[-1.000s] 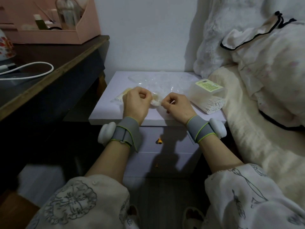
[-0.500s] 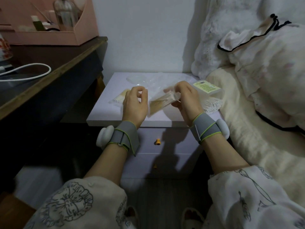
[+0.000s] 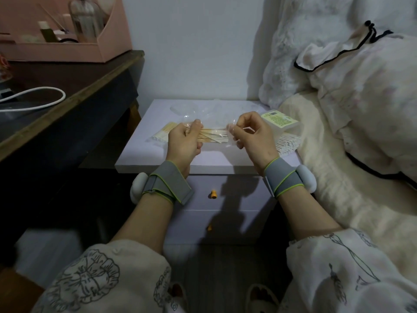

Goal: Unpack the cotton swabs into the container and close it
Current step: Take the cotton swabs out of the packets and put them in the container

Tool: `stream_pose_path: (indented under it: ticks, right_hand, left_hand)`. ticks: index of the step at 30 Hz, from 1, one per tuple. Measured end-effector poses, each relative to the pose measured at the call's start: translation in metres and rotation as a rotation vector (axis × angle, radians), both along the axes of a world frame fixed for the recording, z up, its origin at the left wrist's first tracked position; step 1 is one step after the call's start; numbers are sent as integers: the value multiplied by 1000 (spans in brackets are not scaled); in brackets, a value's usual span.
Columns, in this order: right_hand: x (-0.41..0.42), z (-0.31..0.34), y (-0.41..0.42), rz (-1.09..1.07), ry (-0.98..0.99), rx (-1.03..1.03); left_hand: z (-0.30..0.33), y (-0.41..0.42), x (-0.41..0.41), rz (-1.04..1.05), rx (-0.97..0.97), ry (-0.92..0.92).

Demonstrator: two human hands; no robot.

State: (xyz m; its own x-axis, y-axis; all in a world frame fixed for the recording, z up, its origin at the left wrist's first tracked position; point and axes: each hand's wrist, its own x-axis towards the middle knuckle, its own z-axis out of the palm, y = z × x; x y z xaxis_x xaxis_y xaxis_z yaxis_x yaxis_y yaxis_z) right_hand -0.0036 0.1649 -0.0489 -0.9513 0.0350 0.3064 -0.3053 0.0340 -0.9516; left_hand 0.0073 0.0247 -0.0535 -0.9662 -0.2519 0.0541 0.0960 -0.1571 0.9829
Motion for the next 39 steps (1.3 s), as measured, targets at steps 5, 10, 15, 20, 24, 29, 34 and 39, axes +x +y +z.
stream_pose_path:
  ticks: [5, 10, 15, 20, 24, 29, 34, 39]
  right_hand:
    - [4, 2, 2, 8, -10, 36]
    - [5, 3, 3, 51, -14, 98]
    - [6, 5, 3, 76, -29, 145]
    - [8, 7, 2, 95, -104, 140]
    - [7, 6, 2, 208, -147, 108]
    - [6, 1, 4, 279, -184, 110]
    - [3, -3, 3, 319, -285, -34]
    - [4, -3, 1, 333, -366, -93]
  left_hand:
    - [0, 0, 0, 16, -49, 35]
    - [2, -2, 0, 16, -84, 54]
    - [2, -1, 0, 18, -97, 42]
    - [4, -2, -1, -16, -6, 28]
    - [5, -3, -1, 0, 71, 42]
    - [4, -1, 1, 42, 32, 46]
    - [5, 1, 3, 96, -12, 75]
    - [7, 3, 5, 129, -9, 90]
